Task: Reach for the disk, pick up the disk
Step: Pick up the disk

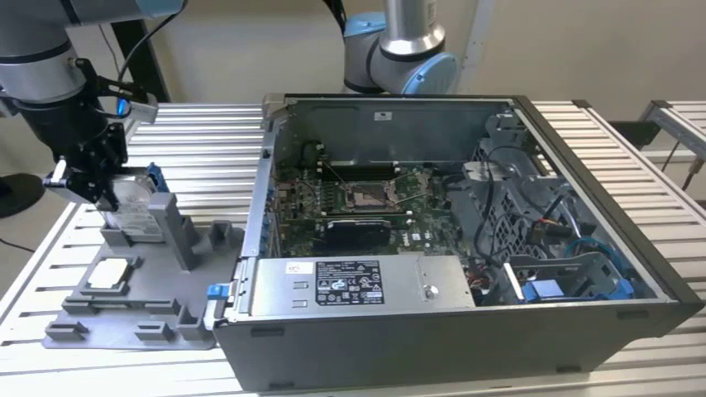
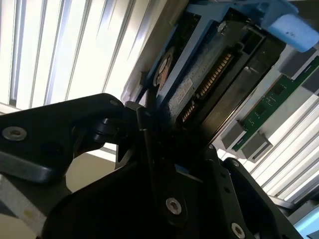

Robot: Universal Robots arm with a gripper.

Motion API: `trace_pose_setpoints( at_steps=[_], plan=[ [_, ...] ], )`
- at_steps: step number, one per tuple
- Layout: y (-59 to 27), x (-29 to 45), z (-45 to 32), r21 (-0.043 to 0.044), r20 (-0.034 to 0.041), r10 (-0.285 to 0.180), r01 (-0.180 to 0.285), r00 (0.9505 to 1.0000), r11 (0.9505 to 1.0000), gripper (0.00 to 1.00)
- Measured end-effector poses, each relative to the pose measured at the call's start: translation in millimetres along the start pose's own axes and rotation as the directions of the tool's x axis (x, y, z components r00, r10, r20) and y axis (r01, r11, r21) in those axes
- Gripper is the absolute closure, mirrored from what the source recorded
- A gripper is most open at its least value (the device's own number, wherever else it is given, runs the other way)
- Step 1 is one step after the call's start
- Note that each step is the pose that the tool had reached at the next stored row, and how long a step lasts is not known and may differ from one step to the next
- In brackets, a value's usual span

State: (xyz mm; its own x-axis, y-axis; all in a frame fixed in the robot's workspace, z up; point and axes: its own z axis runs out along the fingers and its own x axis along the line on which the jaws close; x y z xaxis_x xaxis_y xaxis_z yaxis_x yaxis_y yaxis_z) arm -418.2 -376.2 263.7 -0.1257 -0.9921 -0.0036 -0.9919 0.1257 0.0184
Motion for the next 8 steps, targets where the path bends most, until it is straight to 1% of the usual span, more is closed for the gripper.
trace_pose_setpoints(
  at_steps=[8],
  plan=[
    [0.0,0.0,0.2,0.0000,0.0001,0.000,0.000,1.0000,1.0000,1.00]
  ],
)
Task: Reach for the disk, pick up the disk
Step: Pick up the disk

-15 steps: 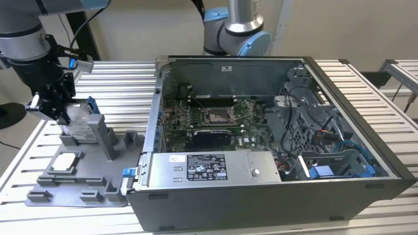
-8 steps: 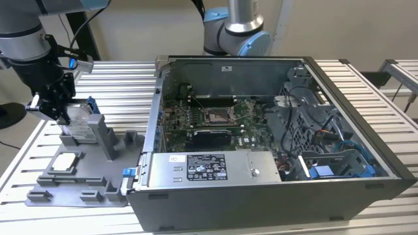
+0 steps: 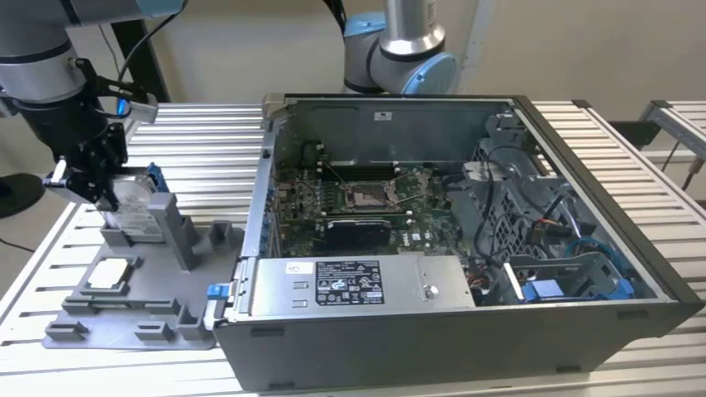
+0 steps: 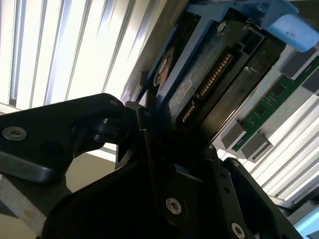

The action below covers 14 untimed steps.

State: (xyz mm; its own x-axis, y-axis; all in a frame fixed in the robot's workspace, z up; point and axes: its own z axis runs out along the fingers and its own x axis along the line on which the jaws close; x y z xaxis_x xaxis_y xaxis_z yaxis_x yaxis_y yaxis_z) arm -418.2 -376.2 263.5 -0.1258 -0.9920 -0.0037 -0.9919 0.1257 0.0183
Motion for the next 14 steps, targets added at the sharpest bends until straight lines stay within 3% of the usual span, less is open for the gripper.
trace_pose_setpoints(
  at_steps=[6,14],
  plan=[
    [0.0,0.0,-1.3,0.0002,0.0003,0.000,0.000,1.0000,1.0000,1.00],
    [0.2,-0.1,-8.9,0.0001,0.0000,0.000,0.000,1.0000,1.0000,1.00]
  ],
)
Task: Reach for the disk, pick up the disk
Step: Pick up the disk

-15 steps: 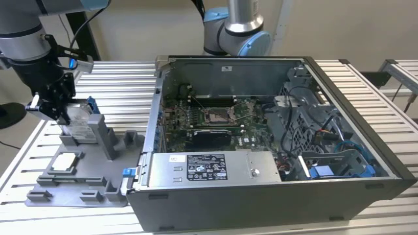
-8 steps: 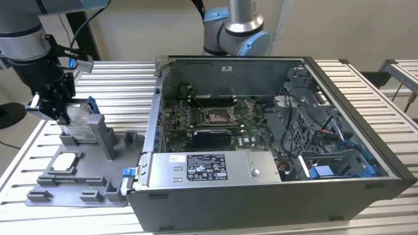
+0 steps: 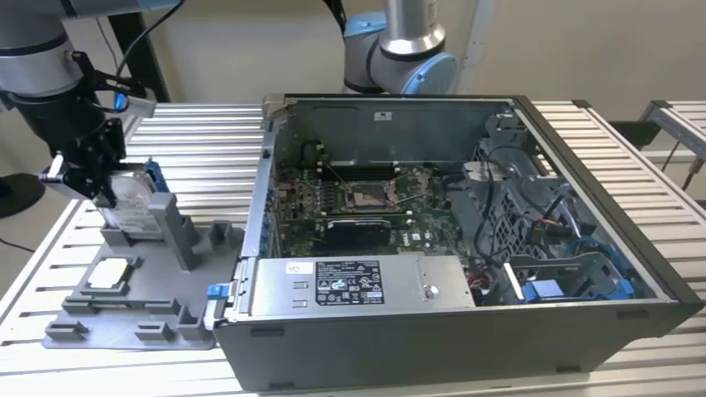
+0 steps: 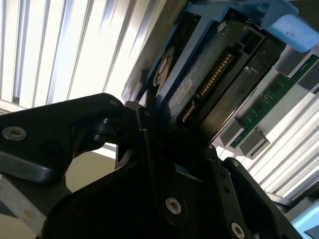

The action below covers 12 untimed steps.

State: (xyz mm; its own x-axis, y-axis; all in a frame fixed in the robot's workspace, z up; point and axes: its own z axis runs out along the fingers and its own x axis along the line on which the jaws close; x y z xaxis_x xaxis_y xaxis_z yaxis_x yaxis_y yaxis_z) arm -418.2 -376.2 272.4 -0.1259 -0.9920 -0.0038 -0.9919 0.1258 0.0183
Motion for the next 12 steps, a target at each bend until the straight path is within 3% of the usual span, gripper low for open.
trace_pose_setpoints(
  at_steps=[12],
  plan=[
    [0.3,0.0,-15.9,0.0000,0.0000,0.000,0.000,1.0000,1.0000,1.00]
  ],
)
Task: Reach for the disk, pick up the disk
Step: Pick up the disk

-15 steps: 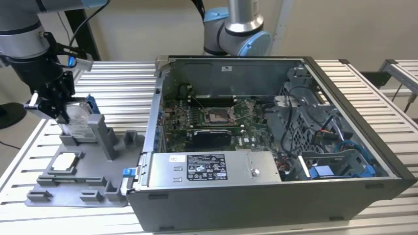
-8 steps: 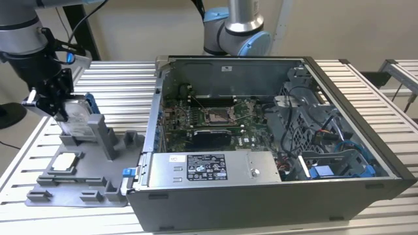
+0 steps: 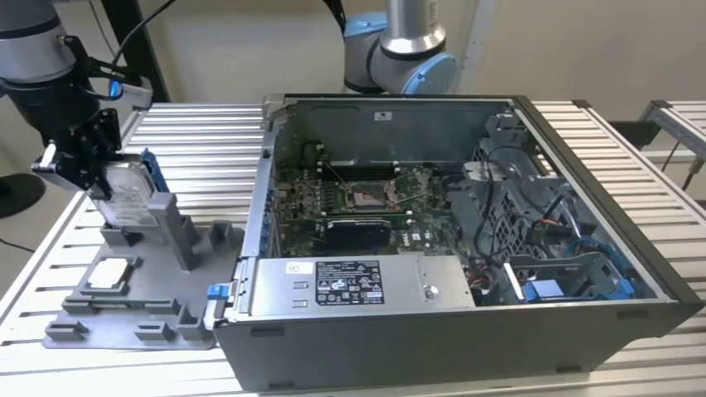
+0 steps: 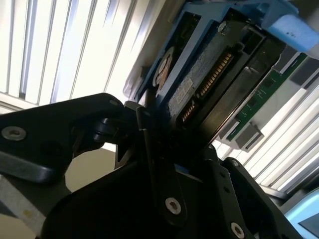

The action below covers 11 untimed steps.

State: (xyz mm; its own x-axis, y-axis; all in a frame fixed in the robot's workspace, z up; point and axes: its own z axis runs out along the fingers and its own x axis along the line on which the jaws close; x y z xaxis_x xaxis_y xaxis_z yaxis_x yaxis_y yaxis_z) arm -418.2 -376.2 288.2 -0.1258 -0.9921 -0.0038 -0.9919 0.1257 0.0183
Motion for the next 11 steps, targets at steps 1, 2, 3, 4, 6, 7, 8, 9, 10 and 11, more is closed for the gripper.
trace_pose_setpoints(
  at_steps=[1,2,3,4,6,7,8,9,10,11],
  plan=[
    [0.0,0.0,-1.4,-0.0001,0.0000,0.000,0.000,1.0000,1.0000,1.00],
    [0.0,0.0,-2.8,0.0000,0.0000,0.000,0.000,1.0000,1.0000,1.00],
    [0.1,0.0,-4.2,0.0000,0.0000,0.000,0.000,1.0000,1.0000,1.00],
    [0.1,0.0,-5.6,0.0000,0.0000,0.000,0.000,1.0000,1.0000,1.00],
    [0.2,0.0,-8.3,0.0000,0.0000,0.000,0.000,1.0000,1.0000,1.00],
    [0.2,0.0,-9.3,-0.0001,-0.0001,0.000,0.000,1.0000,1.0000,1.00],
    [0.2,-0.1,-10.1,0.0000,-0.0001,0.000,0.000,1.0000,1.0000,1.00],
    [0.2,-0.1,-10.9,-0.0001,0.0000,0.000,0.000,1.0000,1.0000,1.00],
    [0.2,-0.1,-11.8,0.0000,0.0000,0.000,0.000,1.0000,1.0000,1.00],
    [0.3,-0.1,-12.9,0.0000,-0.0001,0.000,0.000,1.0000,1.0000,1.00]
  ],
)
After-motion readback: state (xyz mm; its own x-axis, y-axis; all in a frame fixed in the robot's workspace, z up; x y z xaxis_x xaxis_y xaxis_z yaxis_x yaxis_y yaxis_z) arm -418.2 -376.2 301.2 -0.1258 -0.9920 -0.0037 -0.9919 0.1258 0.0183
